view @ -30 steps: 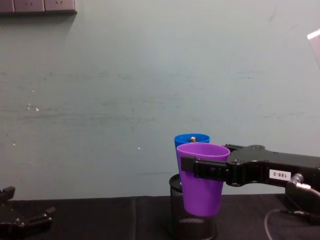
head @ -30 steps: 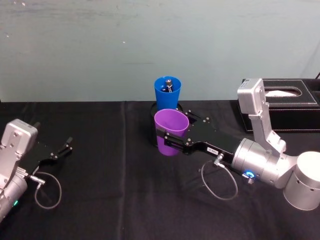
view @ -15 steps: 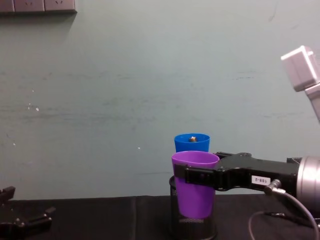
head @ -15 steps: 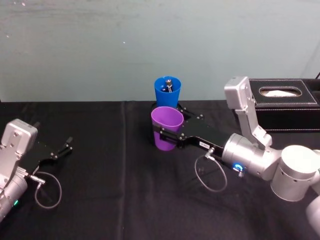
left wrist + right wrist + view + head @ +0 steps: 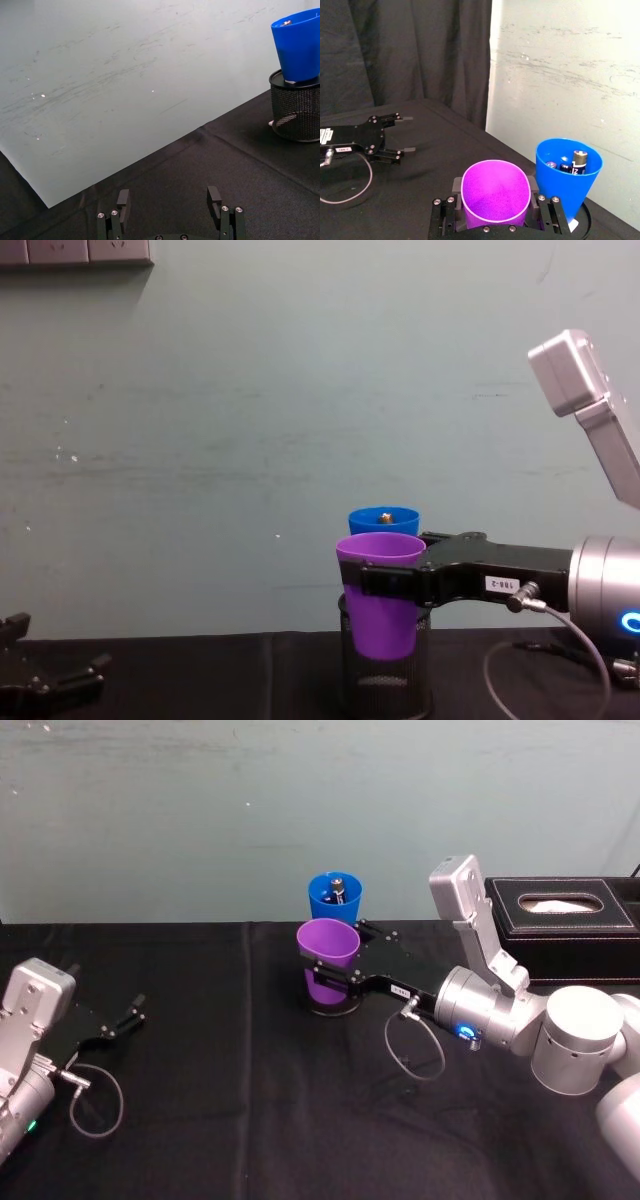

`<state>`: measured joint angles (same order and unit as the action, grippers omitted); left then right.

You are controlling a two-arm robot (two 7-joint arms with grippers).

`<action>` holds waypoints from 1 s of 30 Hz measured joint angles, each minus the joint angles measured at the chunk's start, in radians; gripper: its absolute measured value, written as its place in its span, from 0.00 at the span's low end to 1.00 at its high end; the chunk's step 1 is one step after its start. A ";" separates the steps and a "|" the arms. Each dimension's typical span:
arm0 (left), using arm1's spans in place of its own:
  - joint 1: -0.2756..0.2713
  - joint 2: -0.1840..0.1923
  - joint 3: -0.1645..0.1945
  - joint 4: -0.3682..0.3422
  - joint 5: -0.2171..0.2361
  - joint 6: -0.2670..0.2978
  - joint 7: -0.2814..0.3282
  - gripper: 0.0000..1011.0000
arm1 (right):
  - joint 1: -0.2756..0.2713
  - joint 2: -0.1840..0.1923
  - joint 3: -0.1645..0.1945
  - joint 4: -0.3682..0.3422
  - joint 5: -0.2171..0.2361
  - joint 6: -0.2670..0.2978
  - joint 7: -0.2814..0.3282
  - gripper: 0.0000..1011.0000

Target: Pick up one cup with a gripper and tap it against the other cup.

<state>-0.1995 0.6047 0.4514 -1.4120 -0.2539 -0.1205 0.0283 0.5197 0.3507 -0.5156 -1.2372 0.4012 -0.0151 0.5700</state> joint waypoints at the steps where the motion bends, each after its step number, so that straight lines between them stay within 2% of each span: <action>1: 0.000 0.000 0.000 0.000 0.000 0.000 0.000 0.99 | 0.003 -0.001 0.000 0.004 -0.001 0.000 0.001 0.73; 14: 0.000 0.000 0.000 0.000 0.000 0.000 0.000 0.99 | 0.035 -0.025 0.017 0.052 -0.004 -0.009 0.003 0.73; 30: 0.000 0.000 0.000 0.000 0.000 0.000 0.000 0.99 | 0.080 -0.054 0.040 0.122 0.018 -0.019 0.016 0.73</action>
<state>-0.1995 0.6047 0.4513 -1.4120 -0.2539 -0.1205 0.0283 0.5999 0.2963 -0.4752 -1.1154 0.4195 -0.0341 0.5857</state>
